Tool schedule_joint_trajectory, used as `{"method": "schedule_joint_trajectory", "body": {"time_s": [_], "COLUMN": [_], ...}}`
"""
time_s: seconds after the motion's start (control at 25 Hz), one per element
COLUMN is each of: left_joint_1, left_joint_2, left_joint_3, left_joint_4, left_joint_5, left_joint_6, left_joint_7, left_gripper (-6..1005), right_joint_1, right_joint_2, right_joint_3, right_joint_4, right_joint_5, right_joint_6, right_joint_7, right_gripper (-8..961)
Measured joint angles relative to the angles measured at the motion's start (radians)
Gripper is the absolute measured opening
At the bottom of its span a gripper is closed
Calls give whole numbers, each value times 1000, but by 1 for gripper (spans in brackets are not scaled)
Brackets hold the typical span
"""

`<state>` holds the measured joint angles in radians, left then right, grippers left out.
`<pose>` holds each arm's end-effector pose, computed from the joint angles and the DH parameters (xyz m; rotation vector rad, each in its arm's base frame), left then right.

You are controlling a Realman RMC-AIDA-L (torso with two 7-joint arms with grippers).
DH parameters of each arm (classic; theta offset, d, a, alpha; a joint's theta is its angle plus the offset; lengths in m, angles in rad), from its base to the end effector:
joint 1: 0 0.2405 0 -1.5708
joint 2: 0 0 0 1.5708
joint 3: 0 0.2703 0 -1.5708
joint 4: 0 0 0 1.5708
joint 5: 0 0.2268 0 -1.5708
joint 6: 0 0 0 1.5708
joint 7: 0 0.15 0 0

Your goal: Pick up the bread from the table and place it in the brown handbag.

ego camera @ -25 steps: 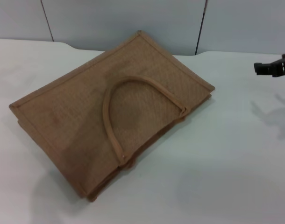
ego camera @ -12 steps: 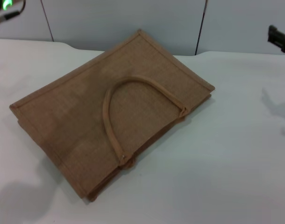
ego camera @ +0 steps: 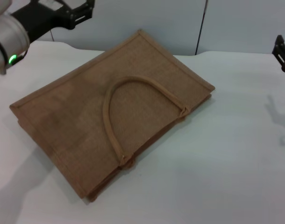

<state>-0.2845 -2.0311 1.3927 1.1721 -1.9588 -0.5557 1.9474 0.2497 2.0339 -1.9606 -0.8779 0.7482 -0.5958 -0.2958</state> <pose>-0.2247 0.4259 0.0607 -1.9631 -0.2887 -0.5888 0.2835 0.3901 -0.0170 -1.5947 0.5575 0.5887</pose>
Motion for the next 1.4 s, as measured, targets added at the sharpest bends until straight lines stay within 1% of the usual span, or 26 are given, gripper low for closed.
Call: {"method": "schedule_joint_trajectory", "body": {"time_s": [0.04,0.08,0.2,0.28,0.36,0.52,0.56,0.72,1.0,1.24,1.4], "left_joint_1": [-10,-10,-36,-55,-73,-100,-105,-116,-116,-116,-112], "left_joint_2": [-1,-1,-1,-1,-1,-1,-1,-1,-1,-1,0], "left_joint_3": [0,0,-1,-2,-2,-7,-9,-10,-11,-15,-25], "left_joint_4": [-99,-99,-259,-349,-426,-521,-539,-572,-575,-579,-584], "left_joint_5": [-152,-152,-326,-395,-444,-489,-495,-506,-510,-511,-512], "left_joint_6": [-31,-31,-114,-164,-200,-231,-235,-241,-244,-237,-235], "left_joint_7": [156,156,370,469,550,615,623,639,648,650,650], "left_gripper": [821,818,808,801,772,713,713,715,718,718,718], "right_joint_1": [39,39,106,146,173,191,193,206,220,264,304], "right_joint_2": [1,1,1,2,2,2,2,2,2,2,2], "right_joint_3": [-32,-32,-72,-93,-102,-109,-110,-110,-113,-114,-116], "right_joint_4": [108,108,261,352,410,452,459,492,513,572,595], "right_joint_5": [1,1,1,1,1,1,1,2,-2,-5,-8], "right_joint_6": [-85,-85,-164,-188,-194,-195,-193,-189,-189,-179,-113], "right_joint_7": [57,57,166,252,312,343,341,339,339,328,298], "right_gripper": [819,819,819,819,819,819,819,819,819,819,819]}}
